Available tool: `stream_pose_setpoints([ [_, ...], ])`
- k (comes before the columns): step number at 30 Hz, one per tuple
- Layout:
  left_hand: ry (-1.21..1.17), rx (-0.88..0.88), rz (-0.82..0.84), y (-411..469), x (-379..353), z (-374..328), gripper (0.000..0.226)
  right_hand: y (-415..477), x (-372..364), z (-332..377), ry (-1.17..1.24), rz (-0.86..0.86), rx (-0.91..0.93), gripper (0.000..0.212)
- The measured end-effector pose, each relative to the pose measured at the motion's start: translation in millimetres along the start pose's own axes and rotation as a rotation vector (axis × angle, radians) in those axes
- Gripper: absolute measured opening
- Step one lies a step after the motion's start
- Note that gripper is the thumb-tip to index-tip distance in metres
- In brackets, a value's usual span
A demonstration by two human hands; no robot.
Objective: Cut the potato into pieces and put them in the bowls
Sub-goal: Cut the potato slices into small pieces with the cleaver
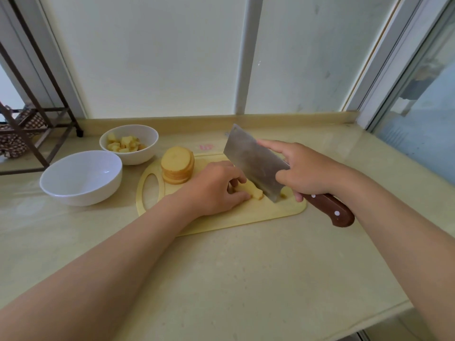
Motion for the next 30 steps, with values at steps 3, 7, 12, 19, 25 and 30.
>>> stream_pose_setpoints([
  [3,0.002,-0.023,0.003,-1.1,0.1,-1.5,0.035,1.0,2.1,3.4,-0.027,0.009,0.034,0.09],
  [7,0.087,-0.062,0.055,-1.8,-2.0,-3.6,0.046,-3.2,10.5,1.4,-0.03,-0.062,0.015,0.091],
  [12,0.105,-0.028,0.05,0.3,-3.0,-5.5,0.04,-19.9,14.2,-7.9,-0.004,-0.094,-0.113,0.088],
  [19,0.143,0.064,0.056,0.8,-3.6,-17.6,0.033,-26.4,-3.7,4.4,0.033,-0.069,-0.143,0.088],
  [25,0.182,0.148,0.02,0.3,-9.0,-20.1,0.038,-20.8,-11.7,16.3,0.009,-0.066,-0.128,0.088],
  [30,0.214,0.171,0.036,0.3,-11.2,-21.9,0.037,-13.1,-13.0,15.3,0.003,-0.064,-0.099,0.088],
])
Point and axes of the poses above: each hand's wrist, its own y-axis towards the middle knuckle, its own x-axis out of the back of the hand, z = x × y, the point moved 2 cm from there along y, towards the middle knuckle, and after that the axes turned 8 degrees about -z, right-handed, at the moved point
